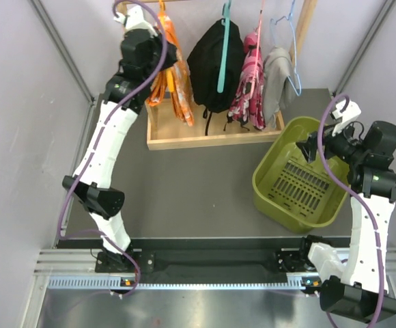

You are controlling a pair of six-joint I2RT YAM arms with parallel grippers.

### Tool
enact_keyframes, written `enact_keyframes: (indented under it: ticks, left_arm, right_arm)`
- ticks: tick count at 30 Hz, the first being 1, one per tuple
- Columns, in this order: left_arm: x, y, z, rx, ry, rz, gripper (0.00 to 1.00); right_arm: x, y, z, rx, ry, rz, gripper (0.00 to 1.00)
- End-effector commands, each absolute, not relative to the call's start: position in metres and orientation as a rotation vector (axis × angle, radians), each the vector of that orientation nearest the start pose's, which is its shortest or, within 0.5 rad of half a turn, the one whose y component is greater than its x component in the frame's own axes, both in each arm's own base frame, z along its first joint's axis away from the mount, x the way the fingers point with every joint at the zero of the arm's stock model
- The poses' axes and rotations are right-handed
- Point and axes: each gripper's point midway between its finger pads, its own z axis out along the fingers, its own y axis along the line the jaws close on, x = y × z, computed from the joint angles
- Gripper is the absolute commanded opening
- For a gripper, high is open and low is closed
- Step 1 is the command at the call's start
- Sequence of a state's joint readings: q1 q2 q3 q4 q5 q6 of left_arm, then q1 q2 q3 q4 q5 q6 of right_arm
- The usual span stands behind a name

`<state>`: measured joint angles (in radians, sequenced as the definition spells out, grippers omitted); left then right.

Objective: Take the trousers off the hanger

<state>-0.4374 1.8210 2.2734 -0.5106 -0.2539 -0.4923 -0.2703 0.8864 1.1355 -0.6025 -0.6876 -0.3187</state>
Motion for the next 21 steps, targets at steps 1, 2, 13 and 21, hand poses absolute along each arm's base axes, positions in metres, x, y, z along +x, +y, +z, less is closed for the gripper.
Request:
enact_keyframes:
  ticks: [1, 2, 13, 21]
  left_arm:
    - [0.434, -0.175, 0.627, -0.218, 1.194, -0.811, 0.0]
    - [0.432, -0.172, 0.629, -0.193, 1.191, -0.839, 0.0]
    - [0.392, -0.183, 0.652, 0.044, 1.123, -1.038, 0.0]
    - [0.373, -0.181, 0.662, 0.112, 1.065, -1.061, 0.0]
  right_arm:
    - [0.261, 0.061, 0.355, -0.713, 1.615, 0.345, 1.0]
    - [0.258, 0.065, 0.354, -0.74, 1.601, 0.366, 1.0]
    - [0.233, 0.102, 0.342, -0.977, 1.452, 0.535, 1.0]
    - [0.228, 0.115, 0.339, -1.051, 1.416, 0.562, 1.0]
